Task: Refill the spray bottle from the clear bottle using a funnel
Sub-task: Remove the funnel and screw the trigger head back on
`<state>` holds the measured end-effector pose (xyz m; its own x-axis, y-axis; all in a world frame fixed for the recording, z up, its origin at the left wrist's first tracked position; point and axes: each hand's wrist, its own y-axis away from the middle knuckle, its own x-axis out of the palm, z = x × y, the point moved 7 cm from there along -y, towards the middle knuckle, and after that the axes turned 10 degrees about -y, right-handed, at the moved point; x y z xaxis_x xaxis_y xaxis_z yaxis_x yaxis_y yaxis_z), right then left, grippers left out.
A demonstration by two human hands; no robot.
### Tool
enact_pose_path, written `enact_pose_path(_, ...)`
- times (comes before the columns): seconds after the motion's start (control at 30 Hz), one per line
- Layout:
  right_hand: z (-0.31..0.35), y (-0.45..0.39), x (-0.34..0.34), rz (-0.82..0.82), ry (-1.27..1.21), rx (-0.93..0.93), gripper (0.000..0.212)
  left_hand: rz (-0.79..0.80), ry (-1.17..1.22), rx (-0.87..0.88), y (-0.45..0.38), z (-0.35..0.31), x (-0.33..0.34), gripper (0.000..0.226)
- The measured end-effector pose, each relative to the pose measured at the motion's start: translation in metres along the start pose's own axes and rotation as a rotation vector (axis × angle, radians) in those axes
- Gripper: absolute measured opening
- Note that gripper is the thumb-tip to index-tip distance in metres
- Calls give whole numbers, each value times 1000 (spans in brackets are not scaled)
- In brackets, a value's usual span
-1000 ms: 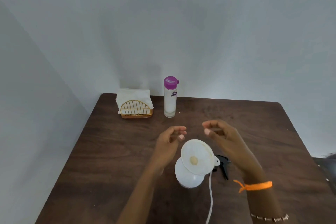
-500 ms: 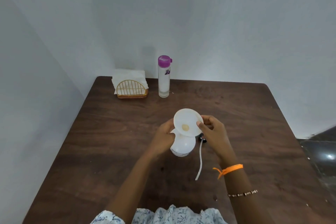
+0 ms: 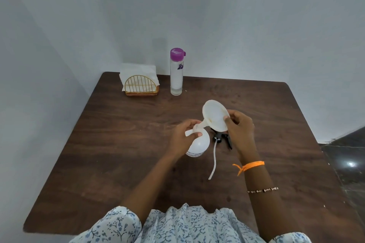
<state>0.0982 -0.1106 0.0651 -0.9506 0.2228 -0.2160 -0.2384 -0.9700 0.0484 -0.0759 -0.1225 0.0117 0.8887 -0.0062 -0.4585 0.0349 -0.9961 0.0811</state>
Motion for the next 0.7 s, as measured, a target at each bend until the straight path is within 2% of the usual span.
enact_pose_path(0.33, -3, 2, -3, 32, -173, 65, 16, -6, -16, 4, -2, 3, 1, 30)
enact_pose_path(0.5, -7, 1, -3, 23, -39, 31, 21, -12, -37, 23, -3, 3, 1, 29)
enact_pose_path(0.63, -8, 2, -2, 83, -236, 103, 19, -24, -58, 20, -3, 5, 0, 33)
enact_pose_path(0.7, -12, 2, -3, 78, -216, 111, 21, -24, -57, 26, -3, 5, 1, 32)
